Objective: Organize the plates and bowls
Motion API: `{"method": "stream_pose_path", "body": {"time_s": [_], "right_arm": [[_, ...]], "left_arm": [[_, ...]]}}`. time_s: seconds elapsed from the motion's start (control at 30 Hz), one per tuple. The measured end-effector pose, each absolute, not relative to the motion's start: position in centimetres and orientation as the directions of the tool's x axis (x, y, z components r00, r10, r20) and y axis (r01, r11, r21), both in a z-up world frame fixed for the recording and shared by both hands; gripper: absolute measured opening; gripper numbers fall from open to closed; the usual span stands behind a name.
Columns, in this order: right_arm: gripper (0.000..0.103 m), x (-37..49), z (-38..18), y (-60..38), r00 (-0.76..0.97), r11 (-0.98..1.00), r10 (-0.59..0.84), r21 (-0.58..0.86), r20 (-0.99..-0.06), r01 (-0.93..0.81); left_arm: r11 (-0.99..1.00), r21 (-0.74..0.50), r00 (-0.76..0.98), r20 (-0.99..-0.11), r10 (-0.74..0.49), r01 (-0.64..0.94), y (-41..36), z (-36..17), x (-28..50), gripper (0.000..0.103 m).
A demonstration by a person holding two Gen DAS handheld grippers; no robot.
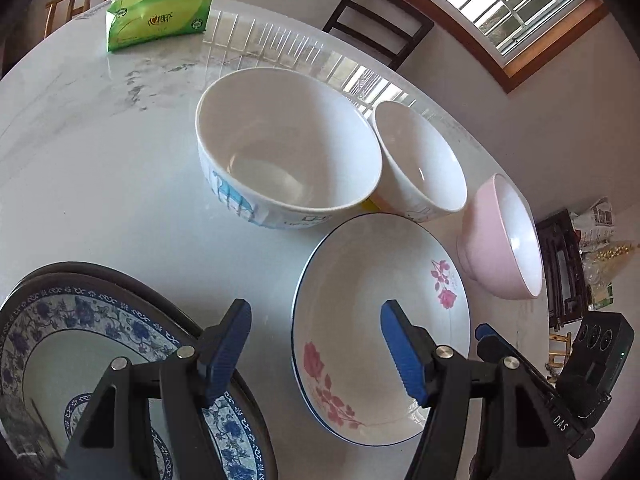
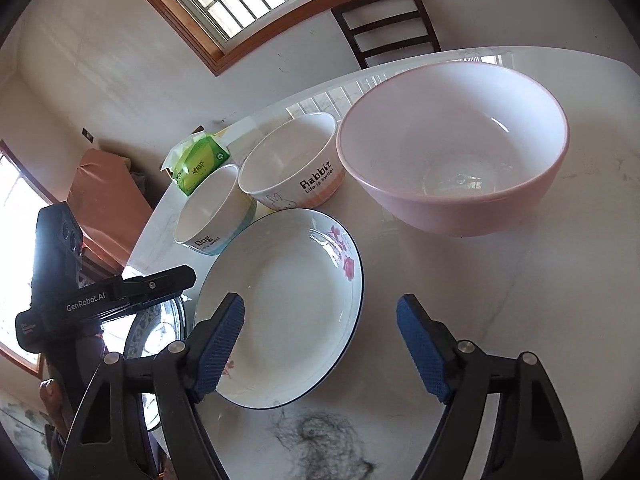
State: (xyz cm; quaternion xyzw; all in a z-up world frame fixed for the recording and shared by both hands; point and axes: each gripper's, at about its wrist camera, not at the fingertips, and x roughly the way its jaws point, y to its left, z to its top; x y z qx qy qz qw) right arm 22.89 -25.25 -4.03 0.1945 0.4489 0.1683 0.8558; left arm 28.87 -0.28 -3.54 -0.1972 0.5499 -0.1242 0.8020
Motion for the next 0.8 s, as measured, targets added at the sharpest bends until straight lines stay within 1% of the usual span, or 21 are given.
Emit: {"method": "stream_pose_path", "body": {"time_s": [0.17, 0.2, 0.23, 0.27, 0.3, 0.33, 0.4, 0.43, 0.47, 0.5, 0.6, 0.8], "right_arm": [[0.071, 23.6, -4.8, -24.9, 0.515, 0.87, 0.462, 0.482, -0.722, -0.105], [0.071, 23.7, -4.9, -24.7, 0.513, 0.873, 0.458, 0.476, -0.726, -0.106], [0.07, 23.8, -5.0, -24.6, 0.51, 0.875, 0.455, 0.472, -0.73, -0.107], [0.069, 24.0, -5.2, -24.6, 0.507, 0.876, 0.454, 0.471, -0.733, -0.103], [0.068, 24.2, -5.4, -24.6, 0.502, 0.877, 0.452, 0.471, -0.737, -0.099], [0.067, 24.3, -5.6, -24.5, 0.495, 0.878, 0.45, 0.468, -0.743, -0.096], [0.057, 24.6, -6.0, -24.3, 0.476, 0.879, 0.452, 0.468, -0.754, -0.094], [0.055, 24.7, -6.3, -24.2, 0.467, 0.877, 0.457, 0.472, -0.757, -0.095], [0.048, 24.8, -6.5, -24.1, 0.457, 0.874, 0.464, 0.476, -0.759, -0.097], [0.038, 24.8, -6.8, -24.0, 0.443, 0.869, 0.474, 0.484, -0.761, -0.098], [0.033, 24.5, -7.0, -24.4, 0.455, 0.877, 0.458, 0.472, -0.764, -0.09], [0.032, 22.4, -7.0, -25.7, 0.463, 0.865, 0.471, 0.496, -0.751, -0.074]], "left_arm": [[0.869, -0.493, 0.361, -0.82, -0.445, -0.049, -0.1, -4.2, 29.2, 0.068], [0.86, -0.507, 0.353, -0.816, -0.457, -0.058, -0.1, -4.4, 29.2, 0.066], [0.849, -0.525, 0.345, -0.809, -0.475, -0.064, -0.1, -4.6, 29.3, 0.061], [0.843, -0.534, 0.333, -0.808, -0.486, -0.065, -0.3, -4.9, 29.4, 0.047], [0.851, -0.521, 0.316, -0.819, -0.478, -0.062, -0.6, -5.1, 29.5, 0.035], [0.869, -0.49, 0.307, -0.838, -0.452, -0.059, -1.0, -5.3, 29.4, 0.032], [0.909, -0.414, 0.323, -0.868, -0.378, -0.048, -1.5, -5.2, 28.9, 0.016], [0.918, -0.395, 0.332, -0.872, -0.36, -0.042, -1.7, -5.2, 28.7, 0.016], [0.918, -0.395, 0.335, -0.871, -0.36, -0.041, -1.8, -5.3, 28.4, 0.016], [0.913, -0.405, 0.337, -0.867, -0.367, -0.047, -1.7, -5.4, 28.1, 0.016], [0.909, -0.414, 0.339, -0.863, -0.374, -0.051, -1.9, -5.5, 27.0, 0.016], [0.903, -0.427, 0.365, -0.849, -0.382, -0.047, -2.2, -4.5, 24.5, 0.016]]}}
